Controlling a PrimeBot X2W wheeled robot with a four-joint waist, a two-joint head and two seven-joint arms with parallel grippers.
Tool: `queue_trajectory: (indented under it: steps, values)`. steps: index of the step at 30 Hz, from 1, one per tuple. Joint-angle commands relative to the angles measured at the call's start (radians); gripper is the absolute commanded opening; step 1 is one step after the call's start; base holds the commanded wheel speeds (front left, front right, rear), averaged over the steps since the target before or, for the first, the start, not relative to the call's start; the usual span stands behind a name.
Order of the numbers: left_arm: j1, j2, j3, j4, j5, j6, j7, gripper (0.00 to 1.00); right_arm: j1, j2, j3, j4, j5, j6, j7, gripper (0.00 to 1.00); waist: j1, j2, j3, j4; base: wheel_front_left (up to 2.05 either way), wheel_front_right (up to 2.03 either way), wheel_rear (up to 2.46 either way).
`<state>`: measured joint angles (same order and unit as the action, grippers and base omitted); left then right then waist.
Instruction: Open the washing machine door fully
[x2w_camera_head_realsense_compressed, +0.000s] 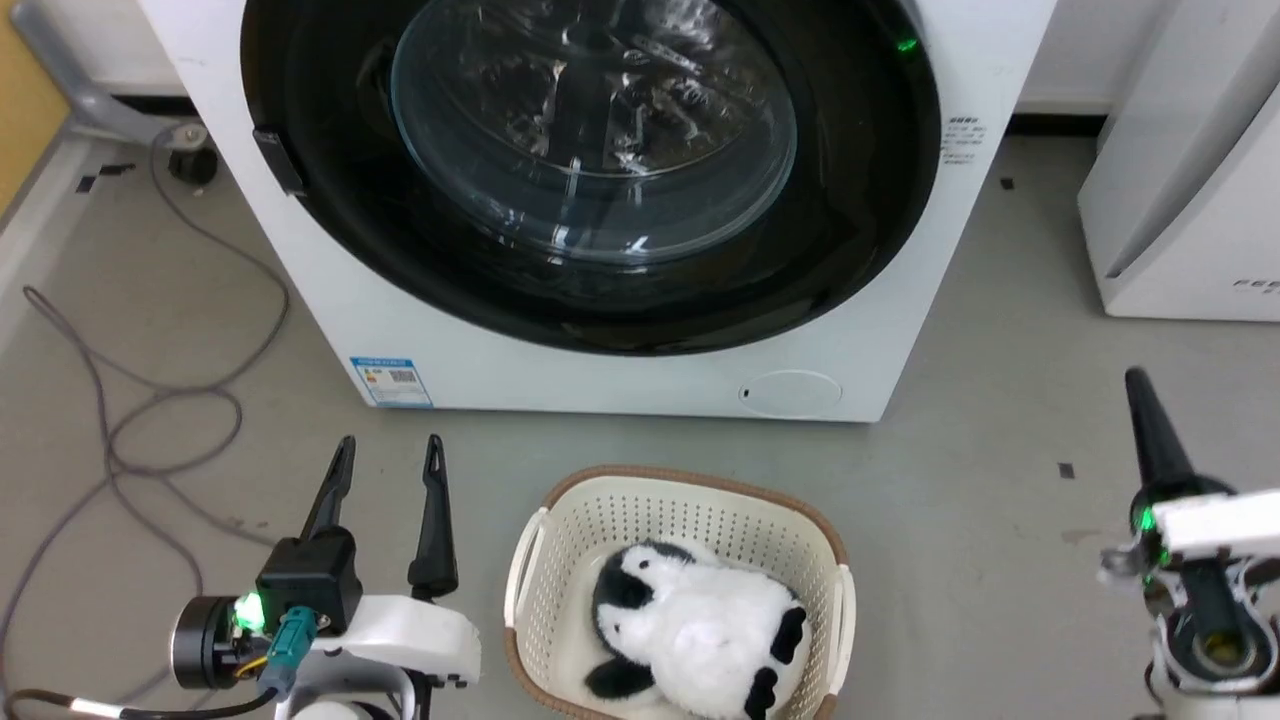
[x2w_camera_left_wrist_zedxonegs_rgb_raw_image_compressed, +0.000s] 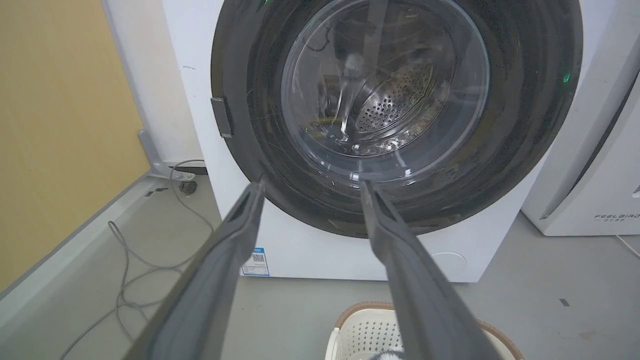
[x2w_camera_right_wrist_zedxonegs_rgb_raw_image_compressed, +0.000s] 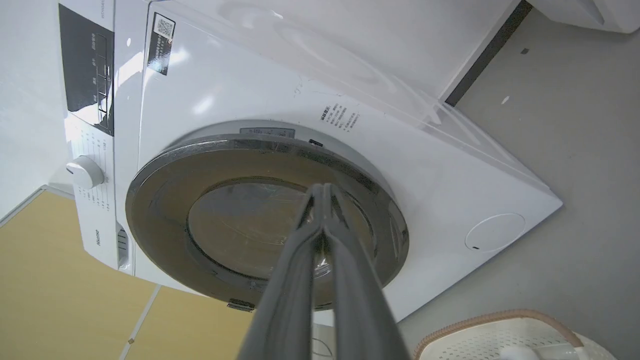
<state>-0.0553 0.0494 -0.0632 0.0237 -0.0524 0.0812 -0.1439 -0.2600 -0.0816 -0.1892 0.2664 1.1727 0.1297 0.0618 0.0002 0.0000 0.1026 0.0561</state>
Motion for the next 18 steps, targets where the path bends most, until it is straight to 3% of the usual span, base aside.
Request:
queue_trajectory:
  steps: [1, 18]
  values:
    - [-0.023, 0.001, -0.005, -0.003, -0.005, 0.009, -0.014, 1.0, -0.047, -0.015, -0.011, 0.027, 0.049, 0.001, 0.014, 0.0, -0.0002, 0.0, 0.016, 0.006, 0.0, 0.0, 0.0]
    - [-0.102, 0.001, -0.026, -0.021, -0.014, 0.027, -0.047, 1.0, -0.361, -0.135, -0.041, 0.233, 0.22, 0.001, 0.078, 0.0, -0.0002, 0.0, 0.143, 0.059, 0.0, 0.0, 0.0]
